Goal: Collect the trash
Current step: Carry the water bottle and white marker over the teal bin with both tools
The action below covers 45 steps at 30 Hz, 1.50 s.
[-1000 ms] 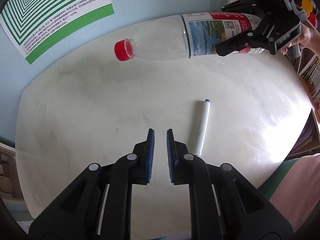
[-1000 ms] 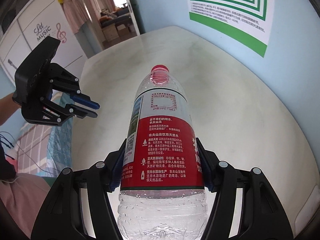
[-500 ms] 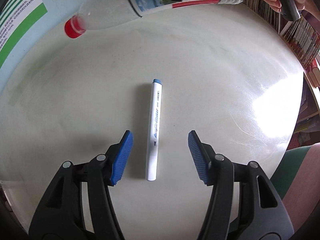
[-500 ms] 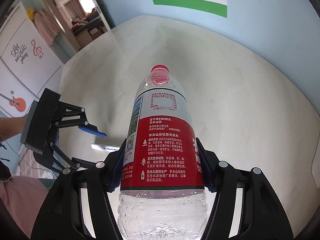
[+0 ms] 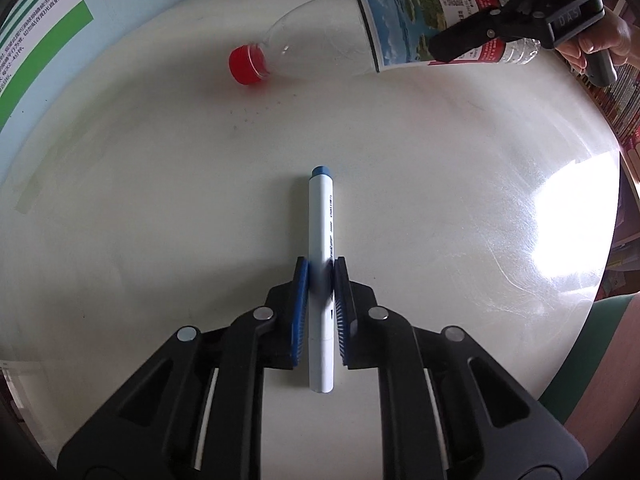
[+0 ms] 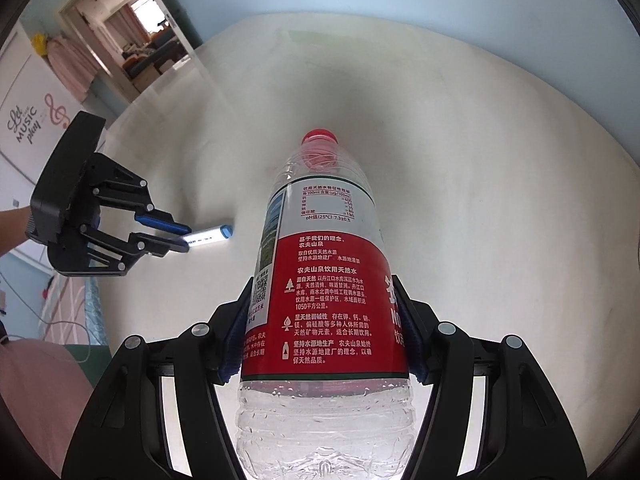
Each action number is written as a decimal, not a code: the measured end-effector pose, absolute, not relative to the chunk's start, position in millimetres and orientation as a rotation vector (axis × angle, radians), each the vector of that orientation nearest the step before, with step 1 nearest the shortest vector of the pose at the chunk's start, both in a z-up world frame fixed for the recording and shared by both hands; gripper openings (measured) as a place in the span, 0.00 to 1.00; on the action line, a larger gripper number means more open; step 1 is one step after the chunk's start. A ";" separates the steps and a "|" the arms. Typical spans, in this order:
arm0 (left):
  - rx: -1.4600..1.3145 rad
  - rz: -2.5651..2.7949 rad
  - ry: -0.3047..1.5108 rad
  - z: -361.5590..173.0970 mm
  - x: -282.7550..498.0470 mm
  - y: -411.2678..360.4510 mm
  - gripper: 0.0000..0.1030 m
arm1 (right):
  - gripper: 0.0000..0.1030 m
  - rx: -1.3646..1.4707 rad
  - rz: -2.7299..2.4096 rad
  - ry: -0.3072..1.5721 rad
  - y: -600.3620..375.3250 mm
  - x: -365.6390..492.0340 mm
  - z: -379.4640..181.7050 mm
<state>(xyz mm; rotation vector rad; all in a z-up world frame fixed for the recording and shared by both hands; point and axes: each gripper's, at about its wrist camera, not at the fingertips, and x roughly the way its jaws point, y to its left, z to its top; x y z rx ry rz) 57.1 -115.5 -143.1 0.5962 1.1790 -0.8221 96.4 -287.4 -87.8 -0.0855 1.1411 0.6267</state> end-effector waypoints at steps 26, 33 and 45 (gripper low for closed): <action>0.414 -0.498 1.102 -45.8 19.1 25.3 0.11 | 0.61 -0.199 0.914 1.007 -182.2 80.4 -21.1; 0.320 -0.347 1.120 -42.2 -42.0 123.4 0.11 | 0.61 -0.273 1.079 0.979 -72.3 56.6 -9.8; 0.135 -0.102 1.227 -72.7 -196.2 298.7 0.11 | 0.61 -0.394 1.364 1.039 149.4 -48.1 -44.1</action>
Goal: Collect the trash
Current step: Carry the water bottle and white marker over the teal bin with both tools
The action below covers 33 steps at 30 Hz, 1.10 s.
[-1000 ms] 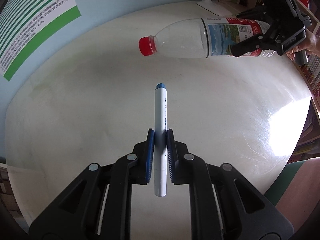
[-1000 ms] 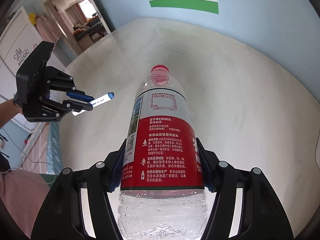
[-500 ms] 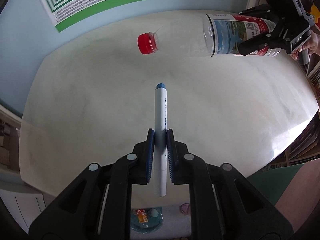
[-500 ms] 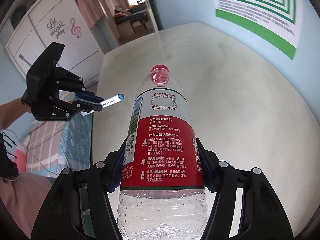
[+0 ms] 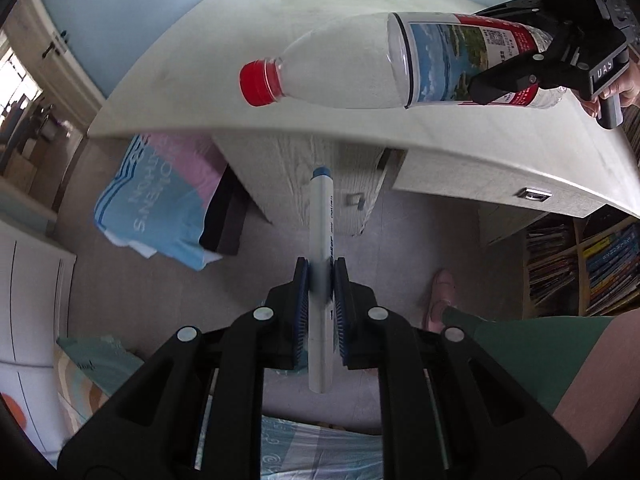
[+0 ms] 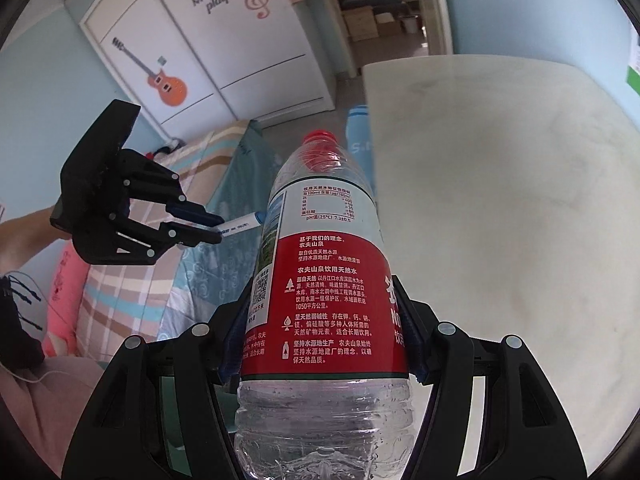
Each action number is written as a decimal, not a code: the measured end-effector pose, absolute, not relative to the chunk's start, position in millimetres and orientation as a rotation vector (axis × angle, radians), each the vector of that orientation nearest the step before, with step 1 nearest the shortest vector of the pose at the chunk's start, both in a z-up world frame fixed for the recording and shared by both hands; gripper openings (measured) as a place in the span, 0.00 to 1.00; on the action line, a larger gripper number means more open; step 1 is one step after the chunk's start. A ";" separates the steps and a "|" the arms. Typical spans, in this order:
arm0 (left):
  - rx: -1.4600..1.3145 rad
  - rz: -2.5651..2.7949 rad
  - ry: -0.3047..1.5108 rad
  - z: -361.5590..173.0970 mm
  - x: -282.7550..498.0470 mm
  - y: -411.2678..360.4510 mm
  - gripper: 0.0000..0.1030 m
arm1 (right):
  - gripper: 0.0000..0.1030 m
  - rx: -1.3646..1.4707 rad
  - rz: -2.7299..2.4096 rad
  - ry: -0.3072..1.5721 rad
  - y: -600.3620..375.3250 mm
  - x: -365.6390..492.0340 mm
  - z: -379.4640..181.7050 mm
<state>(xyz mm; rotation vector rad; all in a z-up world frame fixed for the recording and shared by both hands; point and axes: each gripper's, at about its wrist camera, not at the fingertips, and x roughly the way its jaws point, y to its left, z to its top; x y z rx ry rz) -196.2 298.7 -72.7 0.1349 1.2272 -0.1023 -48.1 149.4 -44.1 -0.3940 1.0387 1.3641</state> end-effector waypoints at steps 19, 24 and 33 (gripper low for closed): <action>-0.221 0.060 1.398 -244.5 -279.3 439.1 0.11 | 0.61 -0.672 1.550 1.354 349.4 -152.4 -230.1; -0.253 0.058 1.432 -302.3 -271.1 447.0 0.11 | 0.61 -0.732 1.527 1.406 374.5 -152.8 -291.5; -0.329 0.071 1.510 -400.7 -266.0 454.4 0.11 | 0.61 -0.758 1.420 1.525 388.3 -152.3 -403.3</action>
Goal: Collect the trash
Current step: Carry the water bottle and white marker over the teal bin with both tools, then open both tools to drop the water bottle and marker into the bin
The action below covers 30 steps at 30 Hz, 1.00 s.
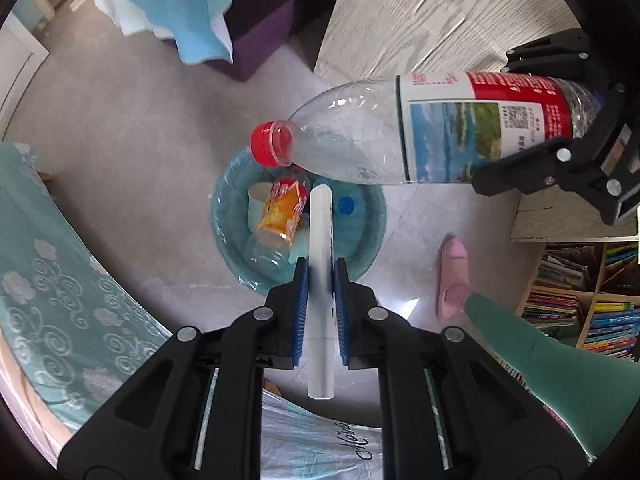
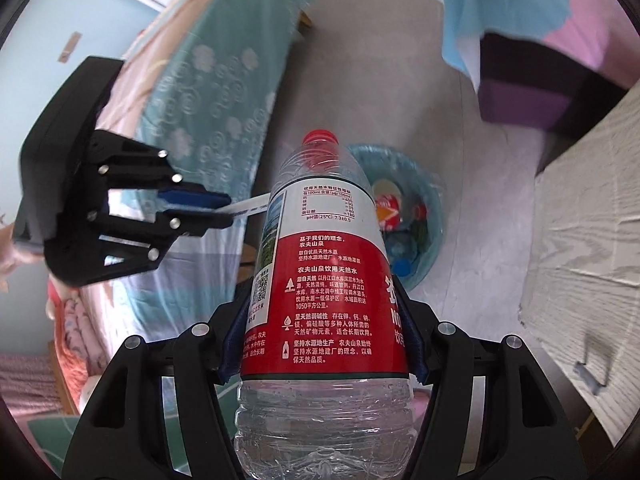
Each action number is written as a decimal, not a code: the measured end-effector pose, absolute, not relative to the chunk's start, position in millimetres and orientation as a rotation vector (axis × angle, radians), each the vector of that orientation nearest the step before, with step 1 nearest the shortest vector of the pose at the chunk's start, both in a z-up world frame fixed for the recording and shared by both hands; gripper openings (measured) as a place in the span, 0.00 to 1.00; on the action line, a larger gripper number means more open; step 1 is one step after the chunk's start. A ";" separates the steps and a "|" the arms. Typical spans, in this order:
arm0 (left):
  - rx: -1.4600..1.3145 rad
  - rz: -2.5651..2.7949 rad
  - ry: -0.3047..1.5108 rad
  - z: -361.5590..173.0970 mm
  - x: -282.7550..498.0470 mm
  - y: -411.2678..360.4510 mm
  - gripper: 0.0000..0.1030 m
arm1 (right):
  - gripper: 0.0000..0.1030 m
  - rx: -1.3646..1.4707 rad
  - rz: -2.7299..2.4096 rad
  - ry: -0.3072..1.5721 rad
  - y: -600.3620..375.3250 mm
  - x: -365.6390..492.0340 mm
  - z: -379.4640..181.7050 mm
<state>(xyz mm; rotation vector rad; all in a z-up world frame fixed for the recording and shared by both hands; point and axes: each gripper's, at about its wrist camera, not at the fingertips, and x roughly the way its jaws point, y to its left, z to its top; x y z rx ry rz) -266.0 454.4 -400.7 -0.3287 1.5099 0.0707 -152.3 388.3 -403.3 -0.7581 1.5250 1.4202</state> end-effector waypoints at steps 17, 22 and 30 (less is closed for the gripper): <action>-0.357 0.055 1.502 -429.5 -275.4 467.6 0.53 | 0.76 -0.756 1.333 1.532 389.4 -148.0 -438.3; -0.344 0.056 1.499 -423.9 -275.2 463.8 0.54 | 0.81 -0.755 1.344 1.528 383.9 -148.1 -424.8; -0.316 0.078 1.469 -395.2 -275.4 462.0 0.65 | 0.85 -0.705 1.379 1.527 382.2 -151.3 -394.9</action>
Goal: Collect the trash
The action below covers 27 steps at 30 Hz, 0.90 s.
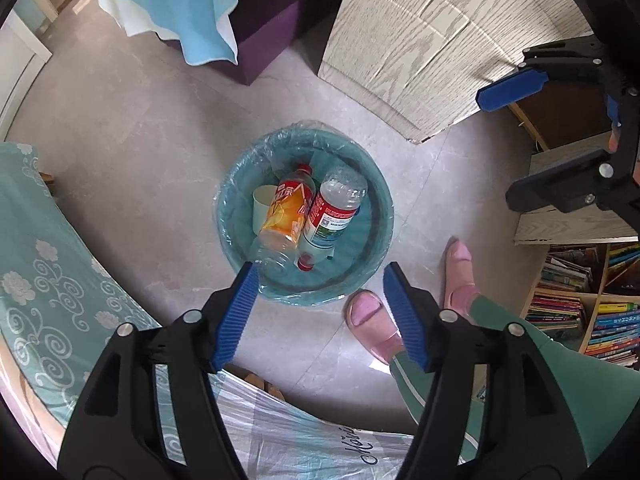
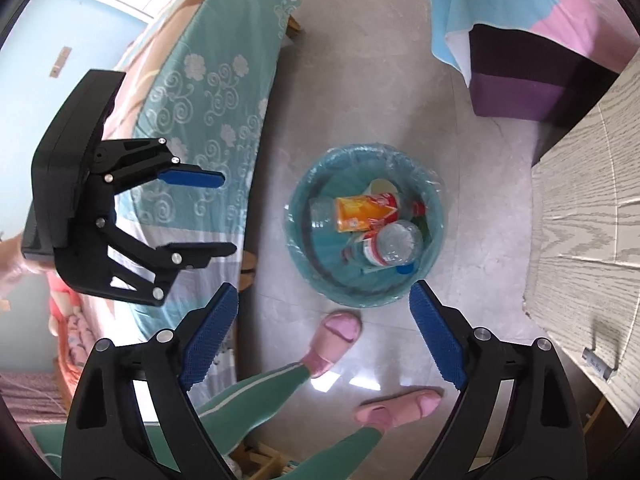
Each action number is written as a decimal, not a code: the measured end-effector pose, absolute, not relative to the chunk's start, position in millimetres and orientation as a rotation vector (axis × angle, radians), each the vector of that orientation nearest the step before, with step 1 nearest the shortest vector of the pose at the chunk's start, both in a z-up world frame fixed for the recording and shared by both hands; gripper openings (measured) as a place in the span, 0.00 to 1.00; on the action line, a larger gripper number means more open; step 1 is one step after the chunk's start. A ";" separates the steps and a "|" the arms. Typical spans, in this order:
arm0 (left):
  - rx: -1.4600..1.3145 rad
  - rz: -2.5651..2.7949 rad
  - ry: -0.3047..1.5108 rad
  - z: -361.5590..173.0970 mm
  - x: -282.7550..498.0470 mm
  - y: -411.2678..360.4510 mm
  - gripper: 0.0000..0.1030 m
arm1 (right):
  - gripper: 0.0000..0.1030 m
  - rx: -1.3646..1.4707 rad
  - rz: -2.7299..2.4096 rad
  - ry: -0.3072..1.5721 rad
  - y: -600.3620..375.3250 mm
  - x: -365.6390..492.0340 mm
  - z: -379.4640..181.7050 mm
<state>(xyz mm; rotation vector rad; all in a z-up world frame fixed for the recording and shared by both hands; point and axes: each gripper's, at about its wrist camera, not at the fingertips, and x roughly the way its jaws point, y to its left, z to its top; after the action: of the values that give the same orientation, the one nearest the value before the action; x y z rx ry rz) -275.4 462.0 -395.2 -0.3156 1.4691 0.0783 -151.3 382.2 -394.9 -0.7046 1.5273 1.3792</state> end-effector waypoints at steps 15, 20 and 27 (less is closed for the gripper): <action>-0.307 0.187 1.405 -293.8 -291.7 462.8 0.93 | 0.94 -0.667 1.541 1.440 375.8 -184.3 -272.1; -0.309 0.196 1.402 -257.1 -290.8 457.5 0.93 | 0.94 -0.601 1.544 1.365 358.7 -186.4 -216.1; -0.278 0.252 1.389 -210.0 -287.2 444.3 0.94 | 0.94 -0.552 1.466 1.274 326.7 -177.5 -153.8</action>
<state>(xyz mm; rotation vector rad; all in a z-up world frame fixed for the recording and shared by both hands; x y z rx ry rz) -287.2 444.3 -210.0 -0.2783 1.3894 0.2518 -177.5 326.7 -153.8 -0.5523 1.2739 1.4659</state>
